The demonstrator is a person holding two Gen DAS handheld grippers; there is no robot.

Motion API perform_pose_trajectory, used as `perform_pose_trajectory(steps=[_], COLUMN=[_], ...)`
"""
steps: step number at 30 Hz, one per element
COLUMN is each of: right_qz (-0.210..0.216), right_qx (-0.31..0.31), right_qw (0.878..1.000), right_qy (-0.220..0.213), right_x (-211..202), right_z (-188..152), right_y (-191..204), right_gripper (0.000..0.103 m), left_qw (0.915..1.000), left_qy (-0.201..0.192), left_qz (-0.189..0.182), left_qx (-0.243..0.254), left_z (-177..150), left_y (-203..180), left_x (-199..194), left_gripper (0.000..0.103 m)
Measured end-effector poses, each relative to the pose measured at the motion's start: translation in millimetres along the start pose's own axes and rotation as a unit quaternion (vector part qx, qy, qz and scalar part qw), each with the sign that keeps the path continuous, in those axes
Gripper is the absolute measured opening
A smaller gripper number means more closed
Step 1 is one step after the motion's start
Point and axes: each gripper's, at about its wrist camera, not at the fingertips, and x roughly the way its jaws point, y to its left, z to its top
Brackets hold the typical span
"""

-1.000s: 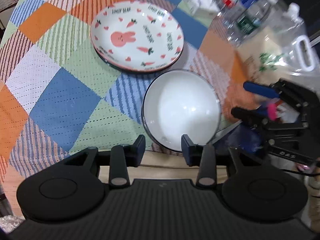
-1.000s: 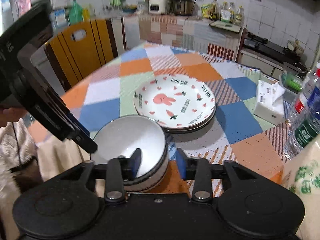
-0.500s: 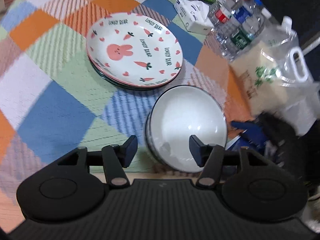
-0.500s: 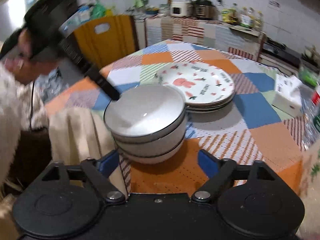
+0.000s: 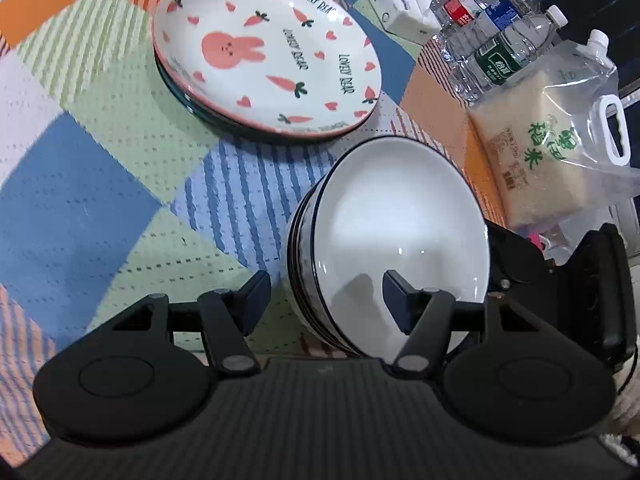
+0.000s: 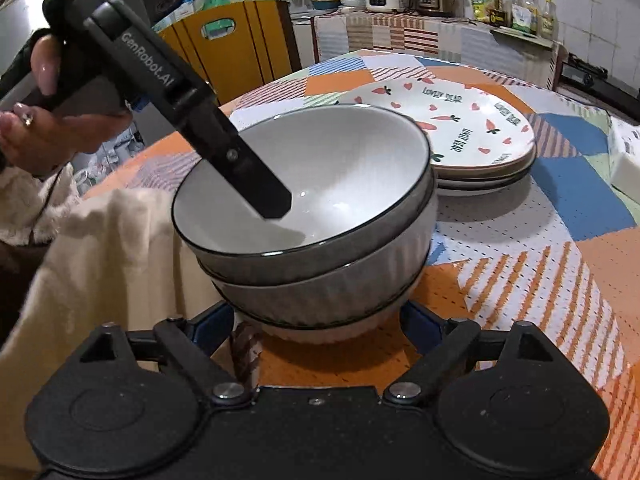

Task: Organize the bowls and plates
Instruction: 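Lift the nested bowl stack and carry it over the bunny plate stack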

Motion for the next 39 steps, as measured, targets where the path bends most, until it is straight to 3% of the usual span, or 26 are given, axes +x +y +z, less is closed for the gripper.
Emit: perform_pose_trajectory(steps=[9, 14, 23, 39], right_qz=[0.004, 0.019, -0.011, -0.035], right_qx=[-0.025, -0.019, -0.012, -0.013], right_qw=[0.999, 0.999, 0.999, 0.996], right_qy=[-0.027, -0.037, -0.047, -0.083], right_x=[11.2, 16.2, 20.4, -12.3], right_z=[-3.9, -3.9, -4.3, 6.0], right_y=[-1.3, -4.8, 6.1, 19.4], right_gripper=[0.096, 0.097, 0.100, 0.100], left_qw=[0.9999, 0.9990, 0.9981, 0.9968], left_qy=[-0.016, -0.033, -0.045, -0.072], left_qz=[-0.001, -0.011, -0.011, -0.019], left_qx=[0.001, -0.028, -0.040, -0.028], left_z=[-7.5, -12.1, -15.6, -9.0], left_y=[-3.3, 1.8, 0.6, -19.4], left_x=[14.7, 16.0, 17.3, -21.7], left_gripper=[0.057, 0.056, 0.056, 0.056])
